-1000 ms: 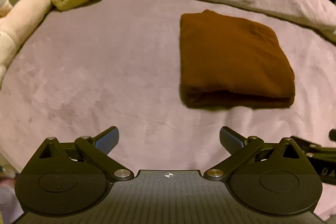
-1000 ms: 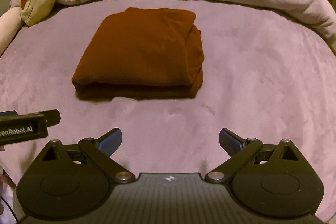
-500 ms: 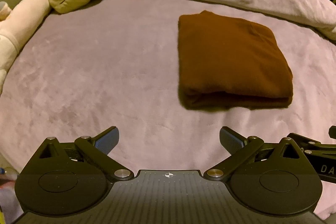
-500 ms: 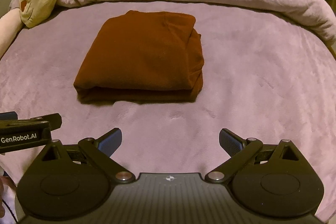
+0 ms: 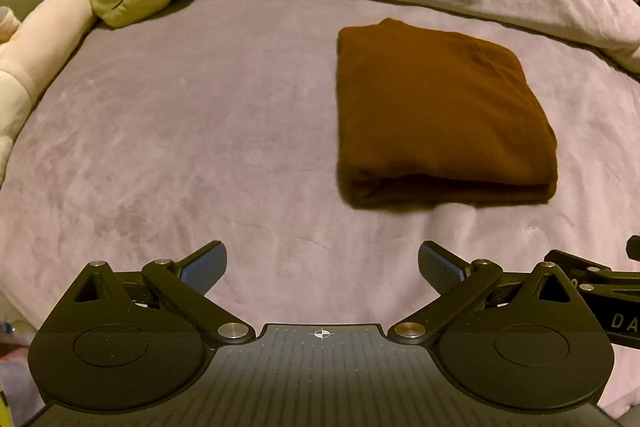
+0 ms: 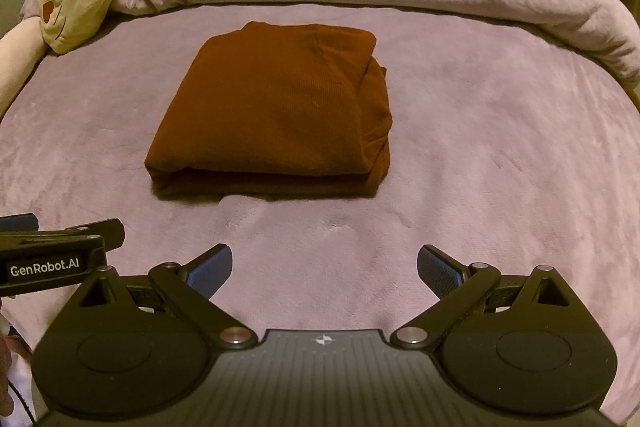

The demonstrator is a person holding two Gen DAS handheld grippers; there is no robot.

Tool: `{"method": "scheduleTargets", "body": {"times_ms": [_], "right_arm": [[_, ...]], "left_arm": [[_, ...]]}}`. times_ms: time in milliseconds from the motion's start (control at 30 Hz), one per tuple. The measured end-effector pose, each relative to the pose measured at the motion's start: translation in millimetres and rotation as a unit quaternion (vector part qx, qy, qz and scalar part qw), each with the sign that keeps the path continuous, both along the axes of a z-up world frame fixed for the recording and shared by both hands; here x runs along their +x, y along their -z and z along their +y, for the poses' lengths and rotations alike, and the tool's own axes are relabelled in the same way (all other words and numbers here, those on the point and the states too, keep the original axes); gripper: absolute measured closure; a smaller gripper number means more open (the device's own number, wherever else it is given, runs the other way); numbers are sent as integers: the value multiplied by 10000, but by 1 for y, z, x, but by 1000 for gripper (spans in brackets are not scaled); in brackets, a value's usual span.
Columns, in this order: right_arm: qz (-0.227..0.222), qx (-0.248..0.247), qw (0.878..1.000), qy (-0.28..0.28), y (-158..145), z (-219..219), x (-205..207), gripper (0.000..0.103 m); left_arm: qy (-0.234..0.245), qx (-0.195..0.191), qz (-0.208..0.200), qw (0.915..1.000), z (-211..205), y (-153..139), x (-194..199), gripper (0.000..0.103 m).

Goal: Fold small clothes

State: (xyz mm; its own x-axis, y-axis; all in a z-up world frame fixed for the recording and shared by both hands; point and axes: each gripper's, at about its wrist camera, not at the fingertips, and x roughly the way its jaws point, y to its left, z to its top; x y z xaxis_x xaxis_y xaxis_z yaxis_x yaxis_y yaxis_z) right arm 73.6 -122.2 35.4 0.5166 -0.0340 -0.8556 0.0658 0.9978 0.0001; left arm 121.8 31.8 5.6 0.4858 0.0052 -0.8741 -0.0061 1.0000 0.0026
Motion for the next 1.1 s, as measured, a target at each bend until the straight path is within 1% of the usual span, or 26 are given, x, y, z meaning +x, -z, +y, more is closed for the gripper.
{"method": "scheduleTargets", "body": {"times_ms": [900,1033,1100], "right_arm": [[-58,87,9999,10,1,-6,7,4],[-67,94,9999,6,1,-6,7,4],[-70,97,9999,7,1,-6,8,4]], "left_arm": [[94,-27,70,9999,-3,5,6,0],[86,-106,91,9999,-3,6,7,0],[91,-84,88,9999,-3,6,7,0]]}}
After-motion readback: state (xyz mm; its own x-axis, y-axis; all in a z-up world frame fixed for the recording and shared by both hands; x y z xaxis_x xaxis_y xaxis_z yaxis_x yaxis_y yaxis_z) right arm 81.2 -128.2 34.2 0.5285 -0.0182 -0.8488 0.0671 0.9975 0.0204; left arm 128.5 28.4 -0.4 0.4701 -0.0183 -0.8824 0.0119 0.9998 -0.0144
